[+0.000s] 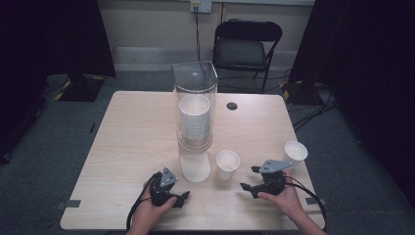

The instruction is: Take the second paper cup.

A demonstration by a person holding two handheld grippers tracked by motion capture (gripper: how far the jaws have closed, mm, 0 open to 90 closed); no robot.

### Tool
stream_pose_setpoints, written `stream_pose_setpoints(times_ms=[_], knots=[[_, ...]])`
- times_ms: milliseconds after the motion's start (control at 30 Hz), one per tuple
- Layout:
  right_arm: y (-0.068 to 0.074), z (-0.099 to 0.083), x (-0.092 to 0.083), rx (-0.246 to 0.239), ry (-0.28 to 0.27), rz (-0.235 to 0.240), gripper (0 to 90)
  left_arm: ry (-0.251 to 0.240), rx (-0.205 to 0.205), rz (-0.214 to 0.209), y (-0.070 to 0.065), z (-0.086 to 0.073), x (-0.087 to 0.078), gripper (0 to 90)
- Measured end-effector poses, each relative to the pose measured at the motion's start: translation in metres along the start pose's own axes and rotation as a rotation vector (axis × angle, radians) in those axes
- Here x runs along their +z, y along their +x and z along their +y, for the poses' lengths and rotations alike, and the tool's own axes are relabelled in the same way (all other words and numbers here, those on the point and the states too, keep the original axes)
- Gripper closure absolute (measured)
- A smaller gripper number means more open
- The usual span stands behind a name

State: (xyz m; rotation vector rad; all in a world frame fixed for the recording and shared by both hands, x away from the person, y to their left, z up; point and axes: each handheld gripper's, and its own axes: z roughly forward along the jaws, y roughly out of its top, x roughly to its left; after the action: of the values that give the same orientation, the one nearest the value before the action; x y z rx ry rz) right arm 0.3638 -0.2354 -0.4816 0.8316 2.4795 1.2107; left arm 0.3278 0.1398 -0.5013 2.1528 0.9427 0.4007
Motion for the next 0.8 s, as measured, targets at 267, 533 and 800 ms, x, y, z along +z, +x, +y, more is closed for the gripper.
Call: stream_pose_setpoints(times_ms=[267,533,800], knots=[[-0.01,-0.013,-0.017,0.034,-0.002,-0.01,19.4,0.0,0.0,0.0,0.0,0.0,0.0,13.8],[-0.015,-0.026,-0.028,0.051,0.013,-0.001,17.5,-0.001,-0.001,0.0,0.0,0.0,0.0,13.8],[-0.02,-0.038,-0.043,0.058,0.022,-0.016,17.4,0.002,0.002,0.0,0.0,0.0,0.0,13.8]])
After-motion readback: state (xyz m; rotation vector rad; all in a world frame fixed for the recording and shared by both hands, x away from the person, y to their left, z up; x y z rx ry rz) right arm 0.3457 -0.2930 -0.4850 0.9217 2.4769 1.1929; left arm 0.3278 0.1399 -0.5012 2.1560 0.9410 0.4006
